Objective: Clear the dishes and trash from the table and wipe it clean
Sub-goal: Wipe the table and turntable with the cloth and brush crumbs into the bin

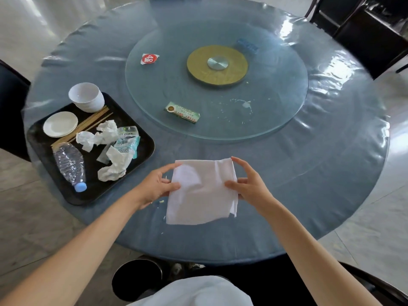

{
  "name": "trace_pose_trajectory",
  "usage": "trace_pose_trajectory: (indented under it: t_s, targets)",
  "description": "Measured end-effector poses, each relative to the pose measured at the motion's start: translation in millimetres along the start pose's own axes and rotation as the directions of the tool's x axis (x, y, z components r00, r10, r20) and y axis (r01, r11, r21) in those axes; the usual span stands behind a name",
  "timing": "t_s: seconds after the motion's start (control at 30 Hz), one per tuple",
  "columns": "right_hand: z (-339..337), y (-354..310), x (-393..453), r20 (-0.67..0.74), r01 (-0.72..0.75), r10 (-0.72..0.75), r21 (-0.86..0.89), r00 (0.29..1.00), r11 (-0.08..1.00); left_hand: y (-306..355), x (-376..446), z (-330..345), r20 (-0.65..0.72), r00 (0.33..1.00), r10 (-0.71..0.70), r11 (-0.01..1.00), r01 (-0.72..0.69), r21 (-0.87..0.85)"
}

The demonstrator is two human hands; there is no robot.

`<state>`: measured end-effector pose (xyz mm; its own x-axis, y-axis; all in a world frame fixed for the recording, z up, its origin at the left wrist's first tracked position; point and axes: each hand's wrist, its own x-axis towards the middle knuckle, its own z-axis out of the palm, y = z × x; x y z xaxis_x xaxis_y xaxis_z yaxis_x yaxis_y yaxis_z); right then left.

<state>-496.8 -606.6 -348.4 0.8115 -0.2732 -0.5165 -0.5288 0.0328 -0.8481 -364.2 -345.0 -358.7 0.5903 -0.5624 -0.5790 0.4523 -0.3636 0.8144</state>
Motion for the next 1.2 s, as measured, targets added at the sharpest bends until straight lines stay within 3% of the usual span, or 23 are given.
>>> trace_pose_trajectory:
  t_s: [0.13, 0.3, 0.4, 0.5, 0.6, 0.73, 0.87, 1.0, 1.13, 1.2]
  targets:
    - [-4, 13, 8, -0.074, 0.036, -0.041, -0.074, 0.996, 0.997, -5, 6, -2, -0.052, 0.997, 0.064, 0.996, -0.061, 0.064]
    - [-3, 14, 16, -0.083, 0.048, -0.057, -0.114, 0.995, 0.992, 7, 14, -6, -0.067, 0.988, 0.141, 0.922, -0.106, 0.374]
    - [3, 6, 20, 0.004, -0.005, 0.006, -0.284, 1.000, 0.959, 16, 20, -7, -0.008, 0.991, 0.137, 0.730, -0.096, 0.676]
    - [18, -2, 26, 0.011, 0.053, -0.057, -0.578, 0.998, 0.814, 24, 37, 2, -0.008, 0.942, 0.334, 0.484, -0.164, 0.860]
    - [23, -3, 42, -0.095, 0.069, -0.198, -0.722, 0.976, 0.689, 36, 57, 1, 0.002, 0.876, 0.482, 0.398, -0.220, 0.891]
    - [14, -9, 73, -0.060, 0.039, -0.181, -0.867, 0.982, 0.496, 60, 85, -17, 0.094, 0.896, 0.433, 0.412, -0.289, 0.864]
    - [3, -30, 105, 0.180, 0.289, -0.246, -0.789, 0.952, 0.542, 98, 116, -32, 0.287, 0.869, 0.404, 0.449, -0.461, 0.765]
    - [-1, -64, 146, 0.372, 0.458, -0.271, -0.660, 0.888, 0.596, 136, 156, -51, 0.363, 0.805, 0.469, 0.497, -0.581, 0.645]
    - [-1, -92, 201, 0.321, 0.546, -0.443, -0.525, 0.837, 0.653, 177, 208, -75, 0.394, 0.734, 0.554, 0.490, -0.670, 0.558]
    - [0, -106, 236, 0.256, 0.539, -0.482, -0.523, 0.838, 0.660, 198, 238, -85, 0.371, 0.678, 0.635, 0.409, -0.702, 0.583]
